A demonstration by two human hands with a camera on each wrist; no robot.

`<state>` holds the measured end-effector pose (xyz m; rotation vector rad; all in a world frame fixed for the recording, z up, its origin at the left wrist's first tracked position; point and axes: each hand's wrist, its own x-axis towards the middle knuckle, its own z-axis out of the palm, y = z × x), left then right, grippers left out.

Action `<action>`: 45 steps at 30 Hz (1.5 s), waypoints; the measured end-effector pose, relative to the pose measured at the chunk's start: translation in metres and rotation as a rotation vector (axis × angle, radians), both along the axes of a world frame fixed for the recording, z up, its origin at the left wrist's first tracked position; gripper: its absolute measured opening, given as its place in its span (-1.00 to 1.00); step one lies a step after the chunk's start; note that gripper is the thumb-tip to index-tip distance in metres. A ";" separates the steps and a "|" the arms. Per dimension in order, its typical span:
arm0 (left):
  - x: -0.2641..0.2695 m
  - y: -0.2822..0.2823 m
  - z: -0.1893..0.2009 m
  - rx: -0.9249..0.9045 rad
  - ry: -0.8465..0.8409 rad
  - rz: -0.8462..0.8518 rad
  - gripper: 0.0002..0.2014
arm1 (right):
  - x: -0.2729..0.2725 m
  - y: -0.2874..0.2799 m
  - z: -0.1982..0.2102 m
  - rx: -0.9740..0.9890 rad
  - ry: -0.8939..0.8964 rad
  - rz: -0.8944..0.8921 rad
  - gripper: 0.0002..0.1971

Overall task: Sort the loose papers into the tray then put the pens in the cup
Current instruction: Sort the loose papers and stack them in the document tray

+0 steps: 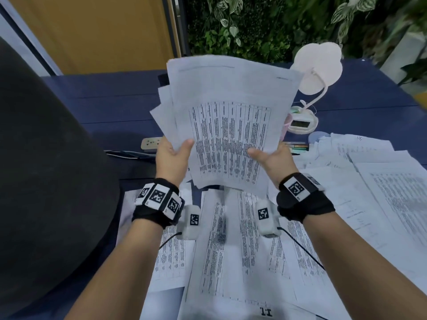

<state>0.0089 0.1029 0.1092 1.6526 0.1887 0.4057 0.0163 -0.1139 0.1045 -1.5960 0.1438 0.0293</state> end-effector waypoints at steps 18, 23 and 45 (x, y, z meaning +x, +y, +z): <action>0.006 -0.009 -0.006 -0.116 0.011 -0.081 -0.73 | -0.003 0.002 -0.003 0.010 -0.121 -0.108 -0.57; 0.007 -0.002 -0.024 -0.078 0.135 -0.164 -0.48 | -0.005 -0.005 -0.022 -0.080 -0.025 -0.063 -0.42; -0.004 0.004 -0.020 -0.193 0.160 -0.144 -0.64 | -0.003 -0.026 -0.052 -0.210 0.151 0.068 -0.81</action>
